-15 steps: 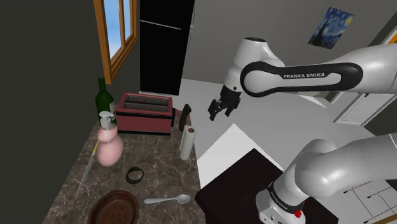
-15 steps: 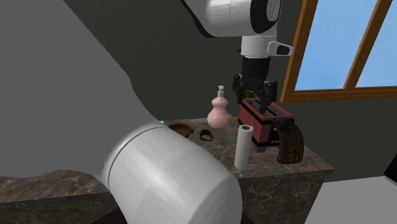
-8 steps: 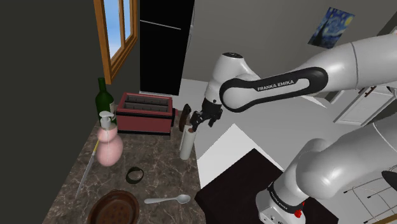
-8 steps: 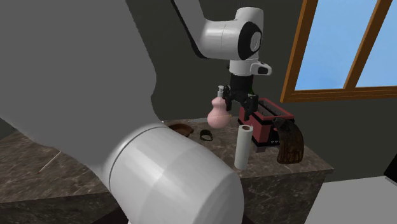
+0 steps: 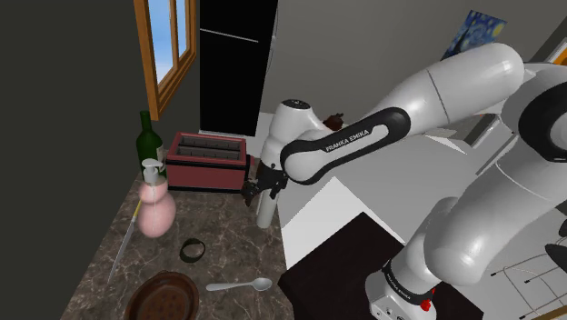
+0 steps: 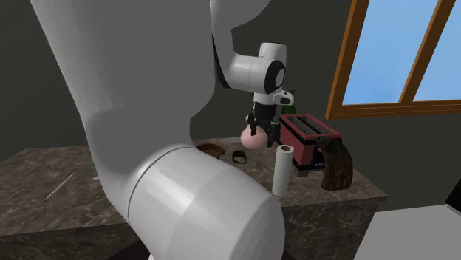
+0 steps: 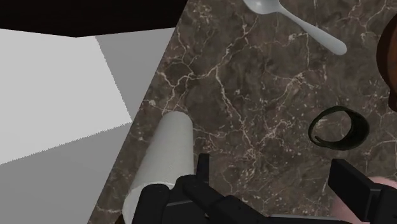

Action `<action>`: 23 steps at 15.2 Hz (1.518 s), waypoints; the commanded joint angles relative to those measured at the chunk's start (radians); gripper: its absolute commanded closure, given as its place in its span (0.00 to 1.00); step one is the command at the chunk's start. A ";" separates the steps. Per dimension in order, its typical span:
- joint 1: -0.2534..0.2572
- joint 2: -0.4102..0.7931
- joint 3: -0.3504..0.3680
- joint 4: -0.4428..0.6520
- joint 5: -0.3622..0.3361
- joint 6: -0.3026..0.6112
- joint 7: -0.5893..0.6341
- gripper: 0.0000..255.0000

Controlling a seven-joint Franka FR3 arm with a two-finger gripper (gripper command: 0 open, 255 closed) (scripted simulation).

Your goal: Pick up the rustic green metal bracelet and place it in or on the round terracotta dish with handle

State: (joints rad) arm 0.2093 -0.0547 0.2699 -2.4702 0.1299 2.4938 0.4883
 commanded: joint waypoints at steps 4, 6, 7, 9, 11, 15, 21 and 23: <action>0.032 0.183 0.028 0.095 -0.035 0.098 0.073 0.00; 0.052 0.256 0.032 0.141 -0.056 0.130 0.106 0.00; 0.063 0.293 0.032 0.165 -0.066 0.144 0.122 0.00; 0.088 0.366 0.029 0.218 -0.087 0.168 0.152 0.00; 0.115 0.437 0.024 0.275 -0.105 0.188 0.179 0.00; 0.173 0.578 0.010 0.403 -0.132 0.212 0.222 0.00; 0.245 0.760 -0.008 0.590 -0.152 0.224 0.261 0.00; 0.253 0.786 -0.014 0.604 -0.156 0.236 0.264 0.00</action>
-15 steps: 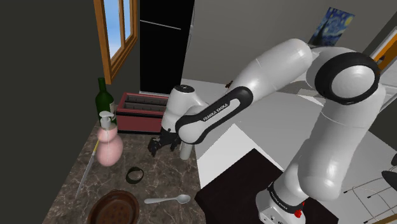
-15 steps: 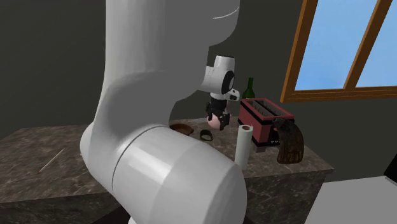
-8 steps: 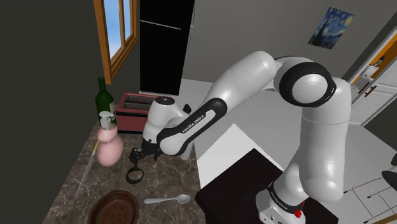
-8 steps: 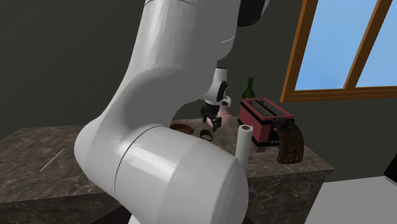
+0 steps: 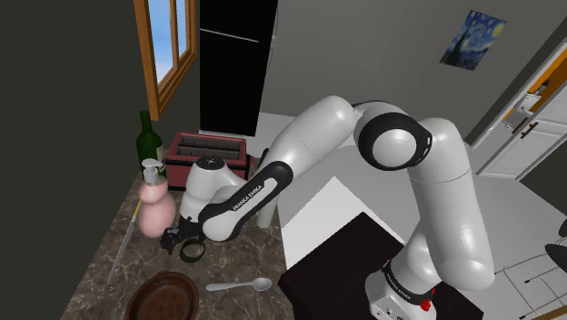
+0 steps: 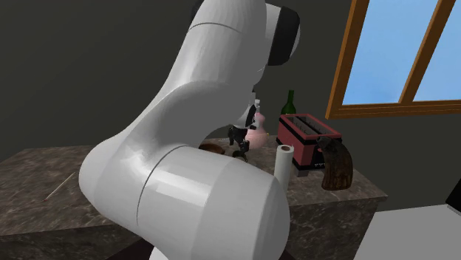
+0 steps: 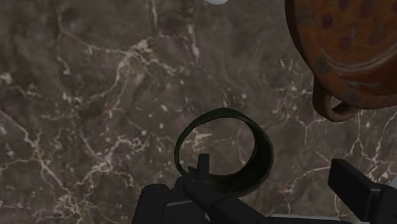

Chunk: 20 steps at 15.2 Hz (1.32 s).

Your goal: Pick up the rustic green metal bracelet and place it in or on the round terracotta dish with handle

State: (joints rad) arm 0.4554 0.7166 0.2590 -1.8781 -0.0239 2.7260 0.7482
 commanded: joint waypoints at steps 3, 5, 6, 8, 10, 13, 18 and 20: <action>0.018 0.054 -0.011 0.036 -0.008 0.021 0.007 0.00; 0.024 0.075 -0.015 0.049 -0.010 0.029 0.009 0.00; 0.024 0.075 -0.015 0.048 -0.010 0.029 0.009 0.00; 0.024 0.075 -0.015 0.049 -0.010 0.029 0.009 0.00; 0.024 0.075 -0.015 0.049 -0.010 0.029 0.009 0.00; 0.024 0.075 -0.015 0.048 -0.010 0.029 0.009 1.00; 0.024 0.075 -0.015 0.048 -0.010 0.029 0.009 1.00; 0.026 0.076 -0.016 0.049 -0.010 0.029 0.010 1.00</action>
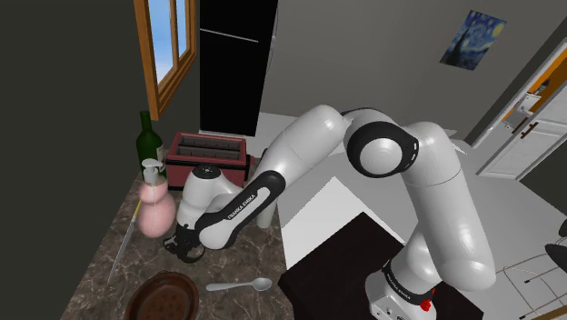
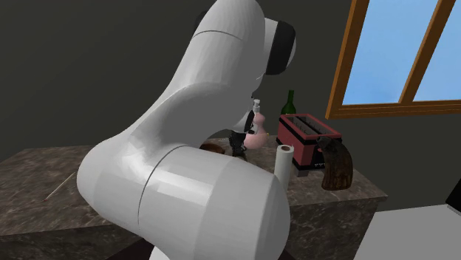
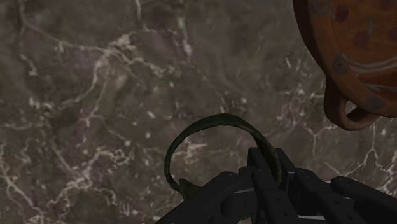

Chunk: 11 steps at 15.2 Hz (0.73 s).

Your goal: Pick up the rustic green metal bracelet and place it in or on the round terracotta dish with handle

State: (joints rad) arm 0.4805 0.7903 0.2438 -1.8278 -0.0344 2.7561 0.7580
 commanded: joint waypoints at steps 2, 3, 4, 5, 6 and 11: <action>-0.001 0.001 0.000 -0.002 0.000 -0.001 -0.001 1.00; -0.003 -0.010 0.002 -0.007 0.002 -0.008 0.000 1.00; -0.005 -0.022 0.004 -0.012 0.003 -0.015 0.000 1.00; -0.007 -0.034 0.007 -0.016 0.005 -0.022 0.001 1.00; -0.008 -0.046 0.009 -0.020 0.006 -0.030 0.001 1.00; -0.018 -0.103 0.020 -0.038 0.014 -0.069 0.002 1.00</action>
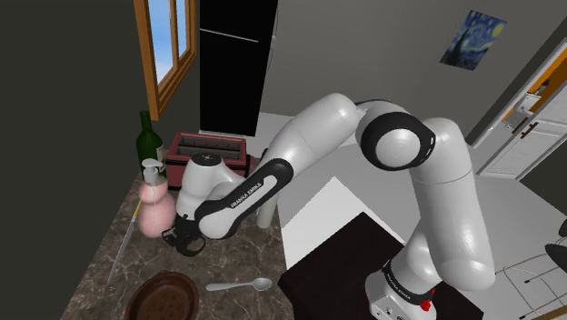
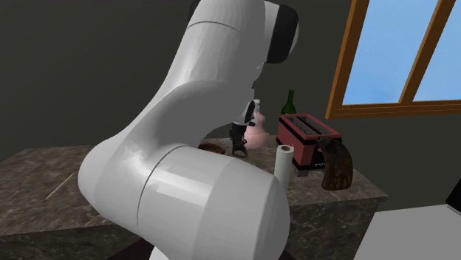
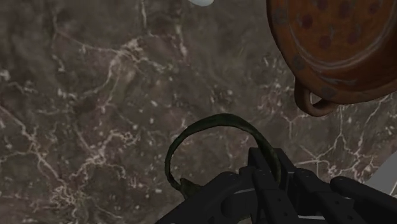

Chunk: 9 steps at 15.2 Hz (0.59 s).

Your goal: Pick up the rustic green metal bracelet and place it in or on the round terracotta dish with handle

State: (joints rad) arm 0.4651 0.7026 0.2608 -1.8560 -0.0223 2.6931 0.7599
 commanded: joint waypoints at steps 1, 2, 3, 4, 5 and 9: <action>-0.005 -0.026 0.005 -0.012 0.004 -0.014 0.000 1.00; -0.006 -0.037 0.007 -0.015 0.006 -0.022 0.000 1.00; -0.008 -0.048 0.010 -0.017 0.008 -0.031 0.001 1.00; -0.010 -0.059 0.012 -0.020 0.009 -0.039 0.001 1.00; -0.012 -0.069 0.014 -0.022 0.011 -0.048 0.001 1.00; -0.019 -0.111 0.023 -0.027 0.019 -0.083 0.001 1.00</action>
State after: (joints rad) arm 0.4468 0.6016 0.2815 -1.8828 -0.0051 2.6195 0.7599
